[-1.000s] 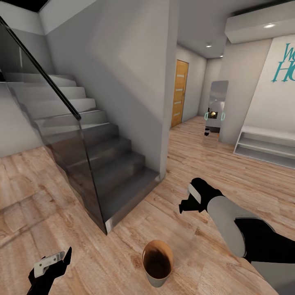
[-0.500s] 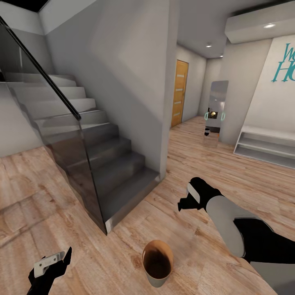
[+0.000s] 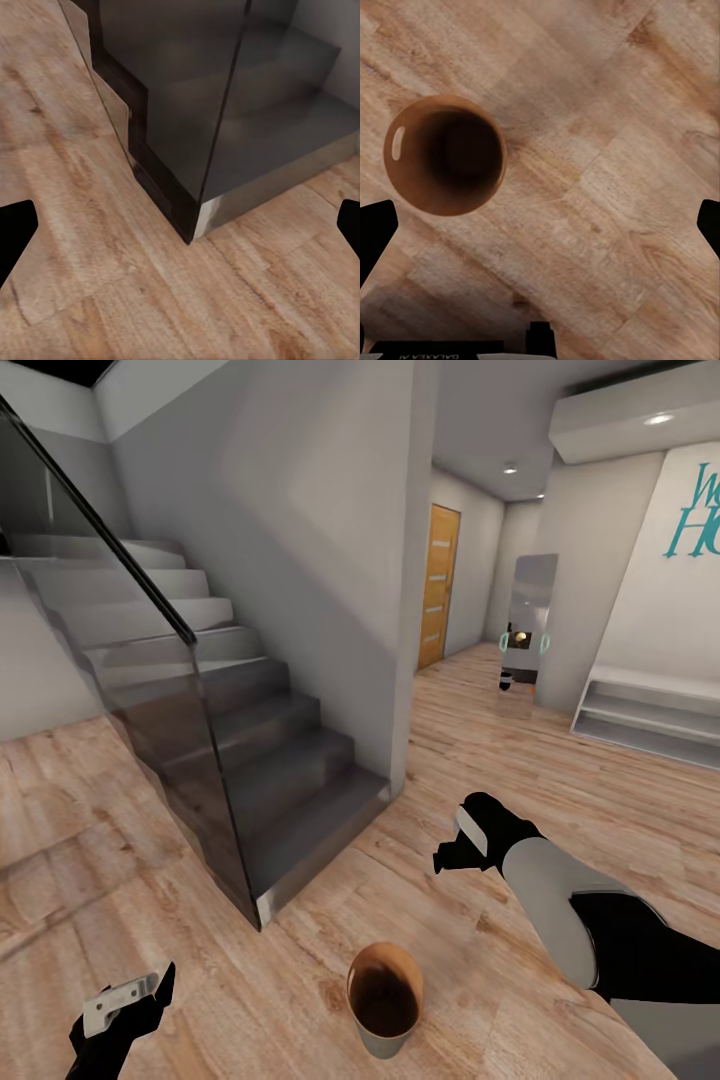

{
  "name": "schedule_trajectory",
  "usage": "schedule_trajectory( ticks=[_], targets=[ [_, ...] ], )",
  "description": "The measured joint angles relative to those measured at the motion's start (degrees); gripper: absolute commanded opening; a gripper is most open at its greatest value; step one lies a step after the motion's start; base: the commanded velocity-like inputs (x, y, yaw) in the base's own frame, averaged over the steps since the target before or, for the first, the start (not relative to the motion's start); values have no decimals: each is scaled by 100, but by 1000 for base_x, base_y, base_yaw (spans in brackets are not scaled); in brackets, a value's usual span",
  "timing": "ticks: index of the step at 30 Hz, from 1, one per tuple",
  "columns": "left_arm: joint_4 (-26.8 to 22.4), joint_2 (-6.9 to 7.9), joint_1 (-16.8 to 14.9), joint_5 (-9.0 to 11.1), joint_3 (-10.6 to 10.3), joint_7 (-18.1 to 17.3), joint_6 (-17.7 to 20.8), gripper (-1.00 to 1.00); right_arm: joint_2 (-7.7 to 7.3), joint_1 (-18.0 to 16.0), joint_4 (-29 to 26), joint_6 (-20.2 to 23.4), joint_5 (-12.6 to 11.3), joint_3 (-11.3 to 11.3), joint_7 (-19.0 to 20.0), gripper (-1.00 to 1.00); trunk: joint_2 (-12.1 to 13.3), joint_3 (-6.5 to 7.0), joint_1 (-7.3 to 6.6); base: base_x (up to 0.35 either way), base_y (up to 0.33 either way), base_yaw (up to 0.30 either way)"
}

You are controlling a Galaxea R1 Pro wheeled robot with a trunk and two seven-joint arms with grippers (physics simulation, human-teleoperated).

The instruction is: Put the three can of soda from the living room inside the tash can in the kitchen.

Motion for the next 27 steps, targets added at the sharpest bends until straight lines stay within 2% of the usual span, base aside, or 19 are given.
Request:
schedule_trajectory(
  ticks=[9, 17, 27],
  targets=[
    [5, 0, 0, 0, -2, -2, 0, 100, 8, 0, 0, -9, -12, 7, 10, 100, -361, -162, 198, 0, 0, 0],
    [6, 4, 0, 0, -3, -3, 0, 100, 116, 0, 1, -5, -17, 11, 25, 100, -682, -305, 373, 0, 0, 0],
    [6, 5, 0, 0, -5, -3, 0, 100, 145, 0, 6, -3, -13, 10, 12, 100, -1083, -534, 593, 0, 0, 0]
  ],
)
